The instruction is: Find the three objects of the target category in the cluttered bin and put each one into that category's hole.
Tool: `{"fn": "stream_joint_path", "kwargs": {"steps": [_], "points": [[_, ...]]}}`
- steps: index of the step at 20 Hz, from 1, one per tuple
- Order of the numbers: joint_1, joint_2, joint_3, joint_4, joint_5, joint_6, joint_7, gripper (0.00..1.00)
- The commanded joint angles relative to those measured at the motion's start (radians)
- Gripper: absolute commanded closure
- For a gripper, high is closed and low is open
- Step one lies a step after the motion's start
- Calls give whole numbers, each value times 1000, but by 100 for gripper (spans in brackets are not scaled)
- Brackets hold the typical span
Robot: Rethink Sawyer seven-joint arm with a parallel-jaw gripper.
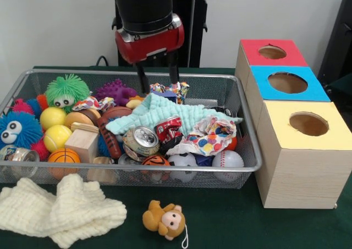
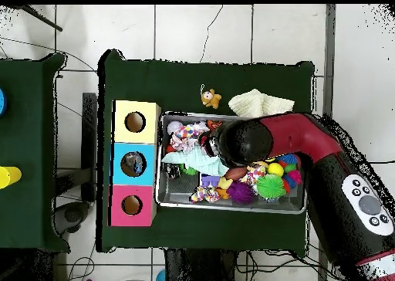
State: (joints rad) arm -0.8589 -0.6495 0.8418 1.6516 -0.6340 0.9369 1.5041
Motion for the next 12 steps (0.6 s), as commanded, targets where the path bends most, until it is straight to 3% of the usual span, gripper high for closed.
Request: {"fn": "stream_joint_path", "kwargs": {"steps": [1, 7, 12], "points": [[-13, 38, -46, 93, -92, -149, -73, 0], [-39, 28, -12, 123, -150, -374, -46, 0], [-27, 24, -23, 132, -150, -422, -41, 0]]}}
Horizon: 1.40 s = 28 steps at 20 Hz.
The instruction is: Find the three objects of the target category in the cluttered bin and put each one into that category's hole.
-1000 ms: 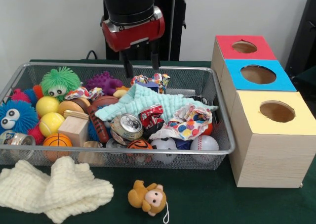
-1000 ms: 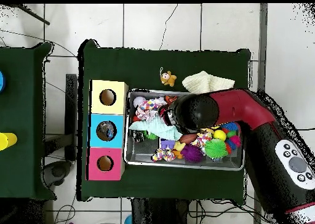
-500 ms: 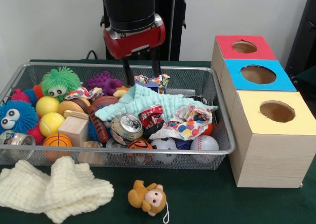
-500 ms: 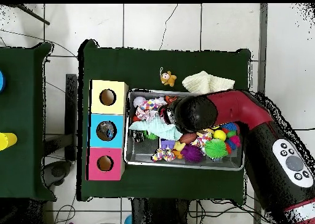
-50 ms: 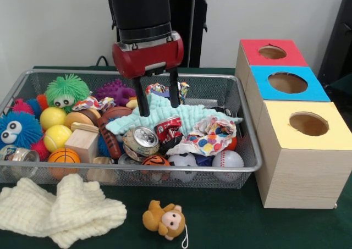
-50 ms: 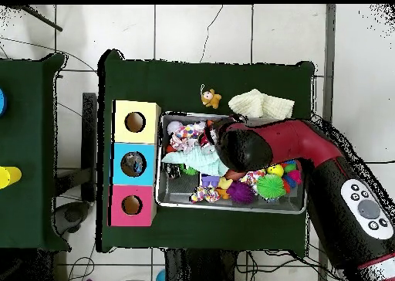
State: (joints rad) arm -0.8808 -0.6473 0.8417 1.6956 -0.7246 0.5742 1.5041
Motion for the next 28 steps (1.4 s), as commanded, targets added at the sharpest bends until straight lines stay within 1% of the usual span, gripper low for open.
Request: {"fn": "stream_joint_path", "kwargs": {"steps": [1, 5, 11, 19, 21, 28], "points": [[0, 24, -30, 88, -53, -57, -40, 0], [21, 32, -47, 95, -41, -64, -29, 0], [50, 33, -50, 113, -41, -90, 4, 0], [130, 51, -82, 87, -38, -77, 44, 0], [128, 33, -82, 106, -29, -70, 45, 0], [190, 30, -114, 75, 13, 64, 20, 0]]}}
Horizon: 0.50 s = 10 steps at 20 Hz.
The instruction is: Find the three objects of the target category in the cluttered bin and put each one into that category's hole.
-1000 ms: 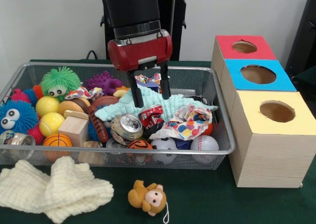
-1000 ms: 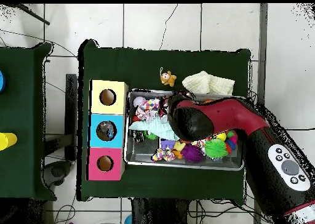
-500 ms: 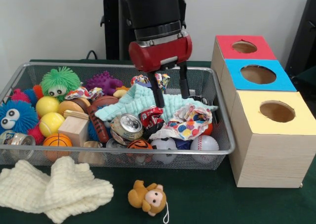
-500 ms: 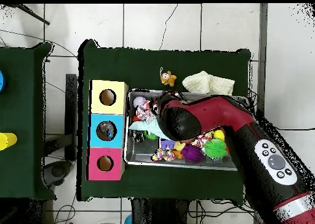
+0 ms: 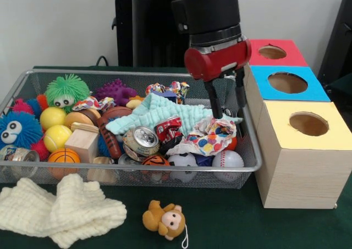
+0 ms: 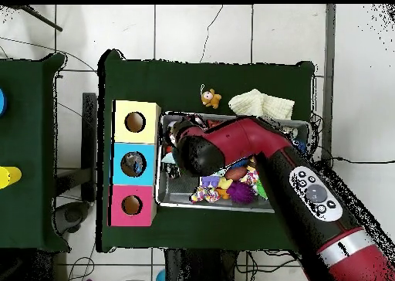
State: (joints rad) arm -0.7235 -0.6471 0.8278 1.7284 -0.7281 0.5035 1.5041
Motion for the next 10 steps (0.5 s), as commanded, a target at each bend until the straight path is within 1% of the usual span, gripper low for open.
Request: {"fn": "stream_joint_path", "kwargs": {"steps": [1, 7, 10], "points": [[44, 27, -110, 36, 20, 156, 16, 0], [121, -14, -188, -9, 38, 369, -34, 0], [135, -48, -204, -4, 37, 429, -54, 0]]}}
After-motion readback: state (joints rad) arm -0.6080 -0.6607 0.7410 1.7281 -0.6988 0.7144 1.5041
